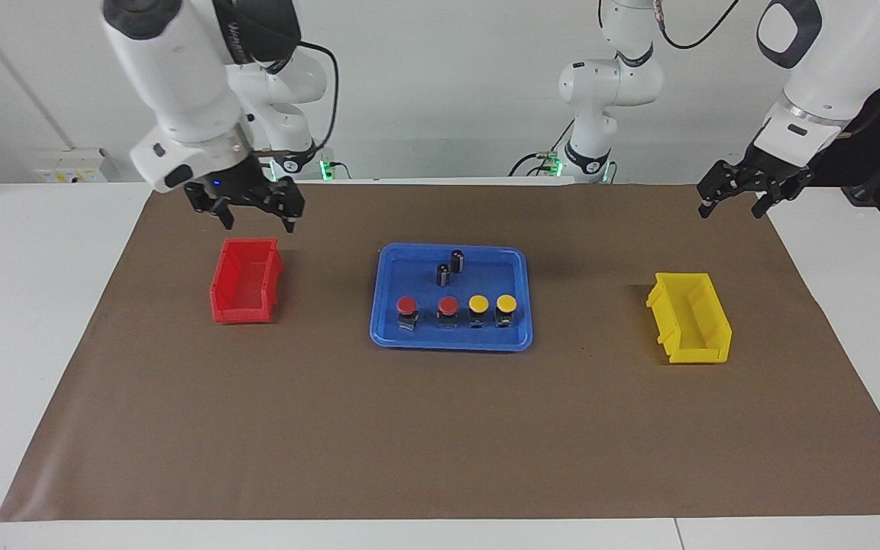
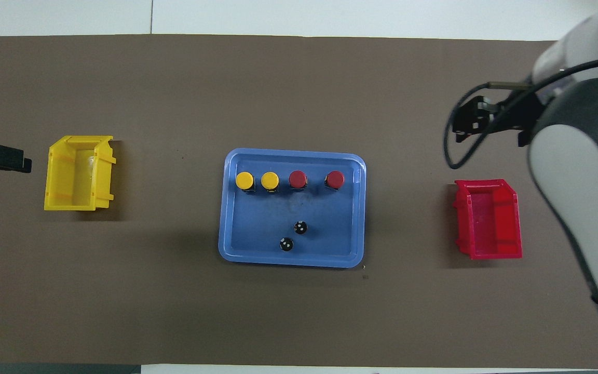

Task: Sort red and yellow buttons by color
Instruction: 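Reach the right gripper to the red button nearest the red bin and grasp it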

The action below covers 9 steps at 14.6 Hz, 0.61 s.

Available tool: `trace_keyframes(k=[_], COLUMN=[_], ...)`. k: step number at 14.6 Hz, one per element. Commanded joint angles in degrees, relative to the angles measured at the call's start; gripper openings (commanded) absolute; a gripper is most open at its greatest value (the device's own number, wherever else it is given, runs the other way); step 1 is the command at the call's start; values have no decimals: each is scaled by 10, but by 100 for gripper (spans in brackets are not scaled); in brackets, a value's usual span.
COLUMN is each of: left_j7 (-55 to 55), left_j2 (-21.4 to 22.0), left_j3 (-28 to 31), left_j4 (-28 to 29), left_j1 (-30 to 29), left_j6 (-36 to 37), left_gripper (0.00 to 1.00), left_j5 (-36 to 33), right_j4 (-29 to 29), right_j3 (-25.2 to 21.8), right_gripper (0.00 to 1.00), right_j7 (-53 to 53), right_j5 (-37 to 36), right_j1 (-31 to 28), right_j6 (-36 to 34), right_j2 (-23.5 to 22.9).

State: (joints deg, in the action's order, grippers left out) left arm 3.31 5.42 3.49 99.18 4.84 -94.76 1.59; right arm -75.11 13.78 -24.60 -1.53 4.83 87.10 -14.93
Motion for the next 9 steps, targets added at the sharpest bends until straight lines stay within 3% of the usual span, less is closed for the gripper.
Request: trace_keyframes(k=[1,5,9], left_j7=[6,6,6], left_j2=[-4,-4,-4], left_j3=[-3,-3,-3], left_j4=[-10,-10,-10], left_j1=[-5,-5,-5], left_j6=[12,12,12], left_gripper=[100,100,100], left_j5=[2,2,2], right_j4=[-33,-200,-256], right_j3=[3,3,3], right_gripper=[100,100,99], right_j7=[-73,-103,-106], right_j5=[-9,-9,-21], right_j1=[53,93,106], right_j6=[102,268,307], right_j2=[-42,-28,-28])
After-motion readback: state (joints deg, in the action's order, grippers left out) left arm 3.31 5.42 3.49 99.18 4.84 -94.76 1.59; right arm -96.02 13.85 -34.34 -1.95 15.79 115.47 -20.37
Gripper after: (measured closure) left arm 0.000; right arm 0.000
